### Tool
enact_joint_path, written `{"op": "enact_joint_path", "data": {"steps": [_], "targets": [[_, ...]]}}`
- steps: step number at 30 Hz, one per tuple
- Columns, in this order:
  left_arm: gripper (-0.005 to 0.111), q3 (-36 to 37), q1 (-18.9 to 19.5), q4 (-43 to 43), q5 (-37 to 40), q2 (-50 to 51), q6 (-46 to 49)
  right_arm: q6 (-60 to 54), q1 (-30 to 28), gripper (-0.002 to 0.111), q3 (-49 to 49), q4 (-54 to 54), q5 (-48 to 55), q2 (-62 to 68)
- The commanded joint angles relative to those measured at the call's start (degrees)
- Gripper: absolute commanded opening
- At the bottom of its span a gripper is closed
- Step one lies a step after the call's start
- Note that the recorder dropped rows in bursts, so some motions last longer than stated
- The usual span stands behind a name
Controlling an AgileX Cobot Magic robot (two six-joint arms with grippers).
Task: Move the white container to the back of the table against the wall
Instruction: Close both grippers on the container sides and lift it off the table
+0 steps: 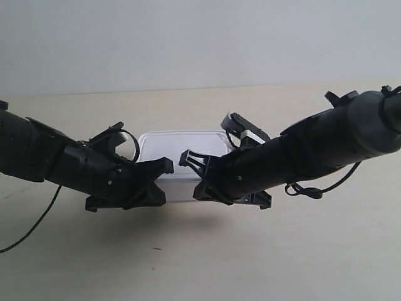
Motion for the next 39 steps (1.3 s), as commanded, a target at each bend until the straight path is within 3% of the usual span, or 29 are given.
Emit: {"op": "enact_joint_path", "data": {"steps": [1,10,20,39], "targets": [[0.000,-2.35,-0.22,-0.54,-0.86,1.58,0.11,-0.66,-1.14,0.000,-2.45,-1.06,-0.63,1.55],[0.000,-5.96,-0.22,-0.15,-6.17,2.19,1.22,-0.66,-5.07,0.000,-6.08,-1.17,1.40,4.29],[0.000,-10.63,-0.22,-0.15,-13.49,2.70,5.55,-0.66,-5.03,0.000,-11.53,-1.78,2.14,8.34],[0.000,-17.36,-0.12,-0.15,-15.81,10.58,7.30,-0.66,-6.58,0.000,-21.84,-2.58,2.28,15.78]]}}
